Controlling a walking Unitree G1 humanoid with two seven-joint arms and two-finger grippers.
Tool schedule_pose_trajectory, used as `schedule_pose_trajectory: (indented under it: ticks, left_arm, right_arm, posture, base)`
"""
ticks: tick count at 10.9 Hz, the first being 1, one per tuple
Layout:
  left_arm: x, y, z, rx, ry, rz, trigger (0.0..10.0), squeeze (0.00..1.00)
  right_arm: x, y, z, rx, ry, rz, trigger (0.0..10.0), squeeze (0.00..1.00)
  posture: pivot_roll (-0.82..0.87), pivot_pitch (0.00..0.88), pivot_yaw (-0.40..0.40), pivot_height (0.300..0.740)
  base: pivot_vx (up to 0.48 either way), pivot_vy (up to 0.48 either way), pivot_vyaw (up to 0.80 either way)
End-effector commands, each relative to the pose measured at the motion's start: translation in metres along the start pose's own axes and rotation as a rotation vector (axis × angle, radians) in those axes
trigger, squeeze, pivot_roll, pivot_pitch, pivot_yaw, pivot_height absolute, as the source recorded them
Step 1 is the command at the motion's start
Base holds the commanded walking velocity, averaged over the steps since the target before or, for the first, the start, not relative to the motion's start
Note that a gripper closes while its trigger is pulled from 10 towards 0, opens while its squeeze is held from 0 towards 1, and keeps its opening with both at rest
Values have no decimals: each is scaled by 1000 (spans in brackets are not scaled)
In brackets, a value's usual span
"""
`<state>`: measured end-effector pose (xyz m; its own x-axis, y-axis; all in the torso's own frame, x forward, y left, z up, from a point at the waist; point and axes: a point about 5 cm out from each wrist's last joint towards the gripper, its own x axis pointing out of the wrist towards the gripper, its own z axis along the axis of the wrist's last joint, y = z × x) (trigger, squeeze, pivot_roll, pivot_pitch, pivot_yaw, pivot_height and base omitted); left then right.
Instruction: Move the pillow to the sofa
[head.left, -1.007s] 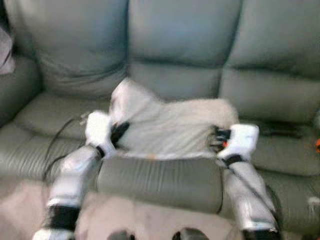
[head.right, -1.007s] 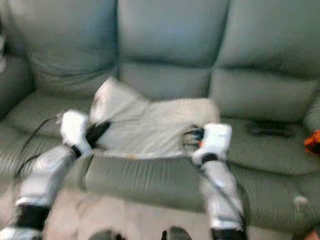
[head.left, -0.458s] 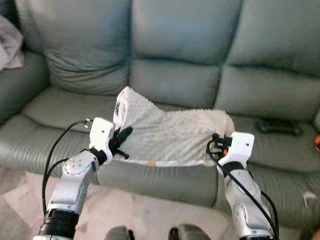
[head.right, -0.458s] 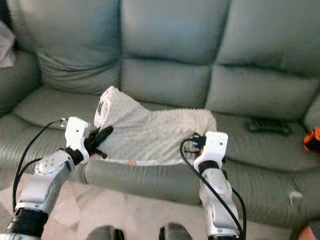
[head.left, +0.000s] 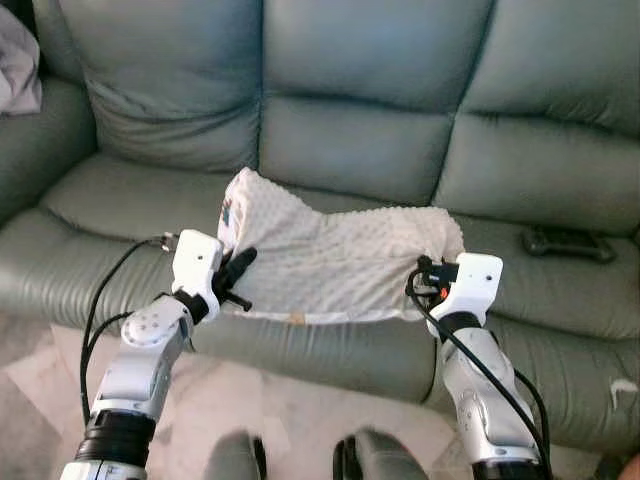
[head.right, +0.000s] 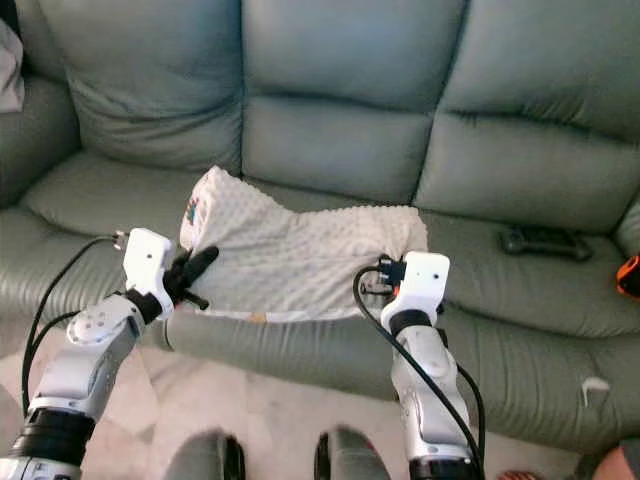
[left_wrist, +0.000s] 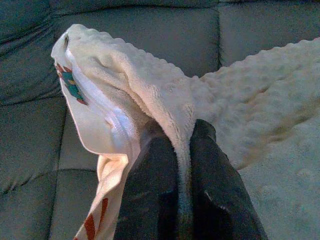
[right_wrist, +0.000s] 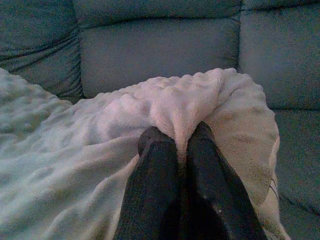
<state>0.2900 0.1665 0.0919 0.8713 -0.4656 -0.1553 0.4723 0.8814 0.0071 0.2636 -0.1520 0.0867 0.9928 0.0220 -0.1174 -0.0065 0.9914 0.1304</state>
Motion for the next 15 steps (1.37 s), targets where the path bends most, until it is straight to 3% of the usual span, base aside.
schedule_pose_trajectory:
  ticks: [1,7,15]
  left_arm:
    - [-1,0,-2,14,8,-1,10000,0]
    - [7,1,3,10,-19,-14,10000,0]
    - [14,-4,4,-7,-32,-30,10000,0]
  right_arm:
    - [-1,2,2,3,-12,14,10000,0]
    - [2,0,4,-2,-20,7,10000,0]
    - [4,3,1,3,-11,15,10000,0]
  posture:
    - [-68,115,-15,625]
    - [-81,124,-13,612]
    - [-75,125,-11,612]
  base:
    - [0,0,0]
    - [0,0,0]
    - [367,32,0]
